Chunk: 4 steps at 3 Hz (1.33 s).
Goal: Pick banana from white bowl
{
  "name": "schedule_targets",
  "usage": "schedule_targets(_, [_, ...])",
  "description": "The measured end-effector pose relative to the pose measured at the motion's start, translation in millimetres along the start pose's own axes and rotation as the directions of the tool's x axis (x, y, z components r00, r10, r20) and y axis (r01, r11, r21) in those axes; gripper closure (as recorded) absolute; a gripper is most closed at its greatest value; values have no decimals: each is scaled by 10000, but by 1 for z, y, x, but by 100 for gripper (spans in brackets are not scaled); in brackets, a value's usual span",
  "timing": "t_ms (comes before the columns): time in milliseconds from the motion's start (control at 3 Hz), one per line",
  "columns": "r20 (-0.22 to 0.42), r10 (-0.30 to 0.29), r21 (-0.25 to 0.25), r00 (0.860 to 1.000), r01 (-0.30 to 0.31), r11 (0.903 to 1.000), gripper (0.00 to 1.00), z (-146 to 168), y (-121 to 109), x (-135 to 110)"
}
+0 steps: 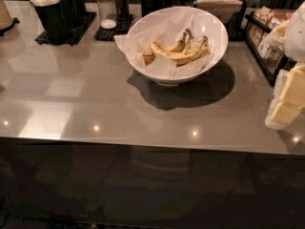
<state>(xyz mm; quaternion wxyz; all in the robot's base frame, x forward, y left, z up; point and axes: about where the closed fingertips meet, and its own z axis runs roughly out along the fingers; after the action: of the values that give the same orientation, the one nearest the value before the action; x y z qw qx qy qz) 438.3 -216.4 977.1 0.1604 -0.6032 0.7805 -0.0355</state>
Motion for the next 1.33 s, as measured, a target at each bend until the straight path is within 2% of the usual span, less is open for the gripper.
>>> schedule_targets(667, [62, -138, 81, 9999, 137, 9999, 0, -1, -7, -6])
schedule_targets(1333, [916, -995, -523, 9908, 1046, 9931, 0, 24, -48, -52])
